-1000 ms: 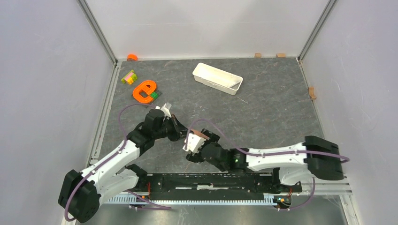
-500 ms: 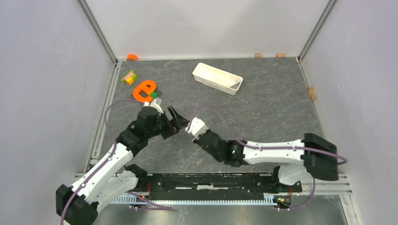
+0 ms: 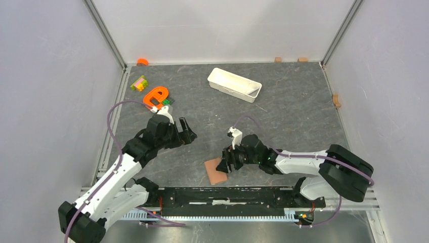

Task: Put the credit cards into the card holder
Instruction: Place the card holder at the center of the board, then open the card holder at the center of the board.

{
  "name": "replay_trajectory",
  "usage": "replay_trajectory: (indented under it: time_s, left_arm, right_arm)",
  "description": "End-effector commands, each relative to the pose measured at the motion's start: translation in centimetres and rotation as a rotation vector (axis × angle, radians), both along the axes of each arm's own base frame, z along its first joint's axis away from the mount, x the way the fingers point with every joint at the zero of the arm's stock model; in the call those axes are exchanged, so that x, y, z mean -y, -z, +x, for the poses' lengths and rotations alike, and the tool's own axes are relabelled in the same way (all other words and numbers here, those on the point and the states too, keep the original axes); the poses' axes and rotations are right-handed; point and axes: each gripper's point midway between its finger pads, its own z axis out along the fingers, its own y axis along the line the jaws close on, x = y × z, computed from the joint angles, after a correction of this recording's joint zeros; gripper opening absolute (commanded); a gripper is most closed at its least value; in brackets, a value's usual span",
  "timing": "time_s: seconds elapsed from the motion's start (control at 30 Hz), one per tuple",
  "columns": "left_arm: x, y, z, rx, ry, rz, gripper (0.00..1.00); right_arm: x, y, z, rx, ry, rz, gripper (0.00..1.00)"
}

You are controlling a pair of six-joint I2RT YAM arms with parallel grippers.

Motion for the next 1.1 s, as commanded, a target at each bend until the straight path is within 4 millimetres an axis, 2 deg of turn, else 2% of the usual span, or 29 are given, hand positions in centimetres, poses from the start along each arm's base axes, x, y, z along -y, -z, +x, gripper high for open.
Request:
replay_trajectory:
  time_s: [0.0, 0.07, 0.13, 0.2, 0.3, 0.37, 0.57, 0.7, 0.9, 1.07]
  left_arm:
    - [1.9, 1.6, -0.9, -0.024, 0.123, -0.019, 1.0]
    - [3.1, 2.8, -1.5, -0.062, 0.161, -0.053, 1.0]
    - [4.2, 3.7, -2.0, -0.095, 0.186, -0.08, 0.98]
    - [5.0, 4.7, -2.7, -0.136, 0.203, -0.101, 0.94]
    - [5.9, 6.0, -3.8, -0.19, 0.216, -0.133, 0.85]
    - [6.4, 7.1, -4.9, -0.235, 0.221, -0.157, 0.79]
    - [8.3, 9.7, -6.8, -0.327, 0.229, -0.281, 0.73]
    - [8.9, 10.7, -6.7, -0.349, 0.225, -0.292, 0.65]
    - [10.8, 12.3, -6.6, -0.386, 0.266, -0.291, 0.65]
    - [14.6, 10.9, -4.8, -0.337, 0.319, -0.385, 0.64]
  right_arm:
    - [1.2, -1.7, 2.5, 0.067, 0.057, 0.032, 0.79]
    - [2.8, -1.7, 4.2, 0.197, 0.078, -0.079, 0.81]
    - [3.4, -2.9, 5.3, 0.302, 0.069, -0.117, 0.81]
    - [2.6, -4.3, 4.6, 0.371, -0.046, -0.083, 0.81]
    - [1.5, -5.2, 2.9, 0.408, -0.223, -0.051, 0.77]
    - [1.3, -5.1, 2.2, 0.419, -0.288, -0.048, 0.75]
    - [0.1, -3.9, 1.1, 0.387, -0.433, -0.044, 0.66]
    - [-0.3, -3.3, 1.2, 0.362, -0.421, -0.033, 0.62]
    - [0.7, -3.4, 0.8, 0.347, -0.351, -0.022, 0.64]
    - [2.5, -3.3, 0.9, 0.356, -0.27, -0.038, 0.64]
